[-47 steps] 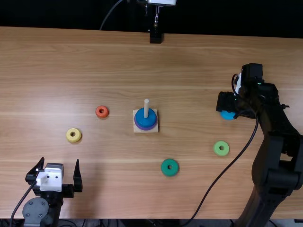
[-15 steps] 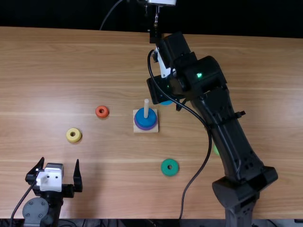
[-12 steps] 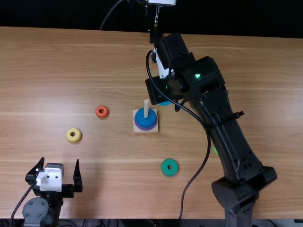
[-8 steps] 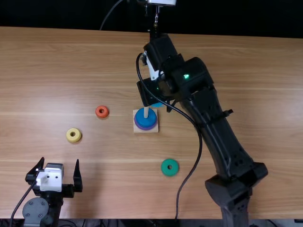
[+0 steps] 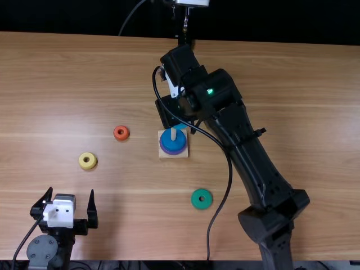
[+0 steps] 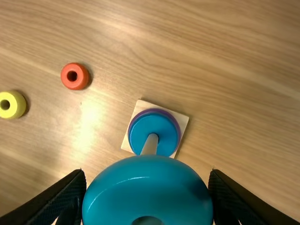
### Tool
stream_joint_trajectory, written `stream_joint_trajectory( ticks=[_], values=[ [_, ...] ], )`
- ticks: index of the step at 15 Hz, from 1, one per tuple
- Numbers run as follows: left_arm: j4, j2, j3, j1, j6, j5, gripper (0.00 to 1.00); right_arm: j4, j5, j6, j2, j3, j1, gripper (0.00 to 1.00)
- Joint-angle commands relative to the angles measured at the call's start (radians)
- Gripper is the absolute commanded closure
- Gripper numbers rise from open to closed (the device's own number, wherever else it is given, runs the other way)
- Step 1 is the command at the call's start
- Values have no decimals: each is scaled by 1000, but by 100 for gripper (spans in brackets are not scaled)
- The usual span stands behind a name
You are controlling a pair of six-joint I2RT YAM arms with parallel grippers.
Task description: Build the Hanoi tower: stack the rings onto the peg from bottom to top in this color order: purple, dark blue, light blue, dark green, light green, yellow, orange.
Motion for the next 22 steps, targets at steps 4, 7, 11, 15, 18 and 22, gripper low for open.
stream_joint_trajectory(
  ticks=[4, 7, 11, 15, 18, 22],
  values=[
    [-80, -12, -105, -5, -2, 7, 0, 5, -4, 14, 27, 29, 19, 100],
    [-80, -12, -105, -3, -2, 7, 0, 5, -4, 16, 28, 28, 19, 100],
    [-80, -12, -105, -5, -2, 7, 0, 5, -2, 20, 58, 23, 19, 100],
    [-80, -12, -105, -5, -2, 7, 0, 1, -2, 21, 78, 22, 19, 100],
    [-80, -12, -105, -5, -2, 7, 0, -6, -2, 20, 79, 19, 19, 99],
    [-80, -12, -105, -5, -2, 7, 0, -69, -1, 124, 78, 16, 31, 0]
  ],
)
